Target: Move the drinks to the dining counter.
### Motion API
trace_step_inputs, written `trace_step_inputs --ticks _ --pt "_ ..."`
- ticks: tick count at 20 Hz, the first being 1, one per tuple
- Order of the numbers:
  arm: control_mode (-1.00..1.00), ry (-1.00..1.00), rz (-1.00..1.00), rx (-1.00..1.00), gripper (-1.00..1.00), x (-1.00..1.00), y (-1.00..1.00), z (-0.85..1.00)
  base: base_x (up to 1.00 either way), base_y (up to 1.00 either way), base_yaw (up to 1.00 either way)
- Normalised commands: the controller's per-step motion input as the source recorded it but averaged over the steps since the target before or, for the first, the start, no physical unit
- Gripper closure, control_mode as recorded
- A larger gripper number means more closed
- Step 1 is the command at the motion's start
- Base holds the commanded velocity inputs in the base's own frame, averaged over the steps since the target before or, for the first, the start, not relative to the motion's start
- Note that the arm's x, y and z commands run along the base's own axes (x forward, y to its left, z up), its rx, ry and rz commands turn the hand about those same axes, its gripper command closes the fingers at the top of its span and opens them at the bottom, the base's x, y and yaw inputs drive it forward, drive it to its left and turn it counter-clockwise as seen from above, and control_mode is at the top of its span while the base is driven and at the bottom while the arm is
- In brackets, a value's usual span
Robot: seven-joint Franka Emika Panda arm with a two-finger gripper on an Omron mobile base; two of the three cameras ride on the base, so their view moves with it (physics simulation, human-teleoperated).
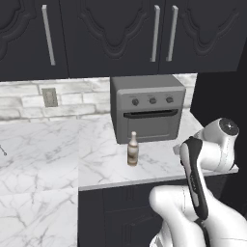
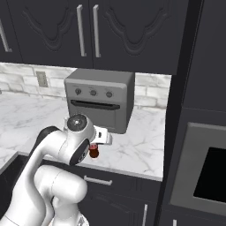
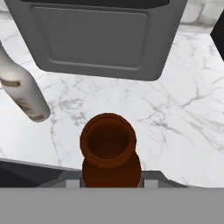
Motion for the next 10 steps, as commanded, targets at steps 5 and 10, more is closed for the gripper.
trace_step_inputs --ticks 5,10 --pt "-1.00 0.00 0.00 0.00 1.00 0.00 0.00 0.00 0.00 0.00 0.00" --pt "1.00 0.00 0.00 0.00 1.00 0.00 0.00 0.00 -0.40 0.00 -0.01"
